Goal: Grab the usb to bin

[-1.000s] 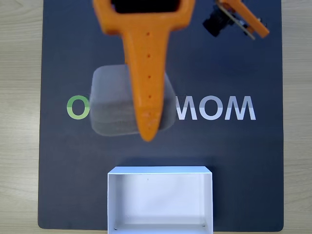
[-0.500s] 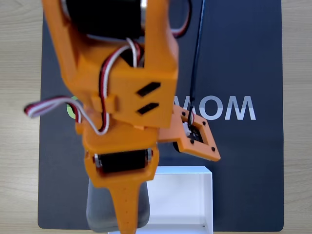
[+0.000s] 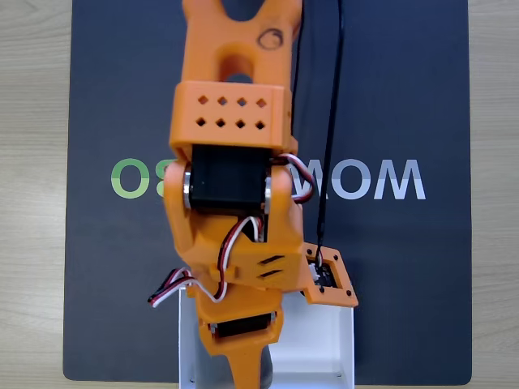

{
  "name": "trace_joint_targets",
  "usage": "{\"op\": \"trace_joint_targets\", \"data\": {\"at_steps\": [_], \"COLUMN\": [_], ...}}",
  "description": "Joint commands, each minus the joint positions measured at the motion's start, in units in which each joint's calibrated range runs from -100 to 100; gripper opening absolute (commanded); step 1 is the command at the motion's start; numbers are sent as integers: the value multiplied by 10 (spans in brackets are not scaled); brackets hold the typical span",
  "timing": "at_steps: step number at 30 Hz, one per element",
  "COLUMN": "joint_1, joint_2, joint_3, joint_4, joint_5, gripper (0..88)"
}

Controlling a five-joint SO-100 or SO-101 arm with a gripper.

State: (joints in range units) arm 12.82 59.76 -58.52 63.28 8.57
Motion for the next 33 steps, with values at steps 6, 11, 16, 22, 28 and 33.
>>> {"op": "trace_joint_targets", "data": {"at_steps": [6,11,16,22,28,33], "joint_1": [-23,-36,-34,-34,-29,-26], "joint_2": [-31,-62,-110,-132,-183,-306], "joint_3": [-38,15,86,99,99,137], "joint_4": [27,59,25,22,17,14], "joint_5": [7,32,34,36,46,40], "gripper": [259,345,440,511,508,428]}}
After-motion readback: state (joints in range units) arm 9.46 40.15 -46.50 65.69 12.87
